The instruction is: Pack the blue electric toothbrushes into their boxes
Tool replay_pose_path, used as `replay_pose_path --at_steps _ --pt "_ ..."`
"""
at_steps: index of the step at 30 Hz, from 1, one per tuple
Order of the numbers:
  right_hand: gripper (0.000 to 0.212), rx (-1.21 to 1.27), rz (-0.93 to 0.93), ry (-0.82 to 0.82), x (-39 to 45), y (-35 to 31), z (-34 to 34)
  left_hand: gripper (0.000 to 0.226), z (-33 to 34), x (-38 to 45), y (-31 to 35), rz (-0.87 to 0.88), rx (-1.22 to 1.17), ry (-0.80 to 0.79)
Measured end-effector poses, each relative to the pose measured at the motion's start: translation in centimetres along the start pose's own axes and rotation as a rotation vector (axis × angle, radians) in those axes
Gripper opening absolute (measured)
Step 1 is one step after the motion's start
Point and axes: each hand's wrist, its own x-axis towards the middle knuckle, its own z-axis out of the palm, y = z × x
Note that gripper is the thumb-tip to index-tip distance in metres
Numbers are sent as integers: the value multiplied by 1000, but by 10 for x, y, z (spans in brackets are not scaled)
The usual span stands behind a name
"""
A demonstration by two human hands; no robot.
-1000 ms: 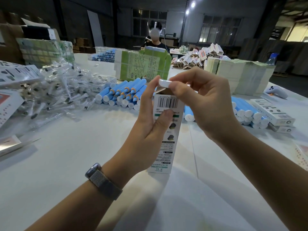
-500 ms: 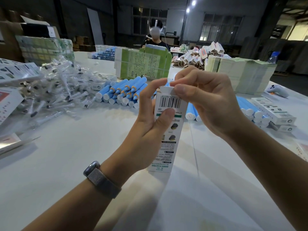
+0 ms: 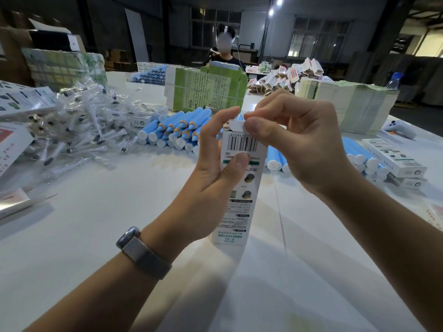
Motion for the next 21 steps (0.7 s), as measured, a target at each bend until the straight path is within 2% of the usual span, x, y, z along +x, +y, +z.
replay_pose_path --at_steps 7,11,18,21 --pt "6 -62 35 -45 5 -3 -6 58 -2 -1 -1 6 35 -18" --pt "7 -120 9 -87 5 -8 -10 53 -2 -1 -1 21 46 -11" --pt "6 -68 -58 -110 -1 -3 -4 38 1 -1 0 31 -8 16" --pt "22 32 -72 -87 -4 5 1 33 0 0 0 4 -39 45"
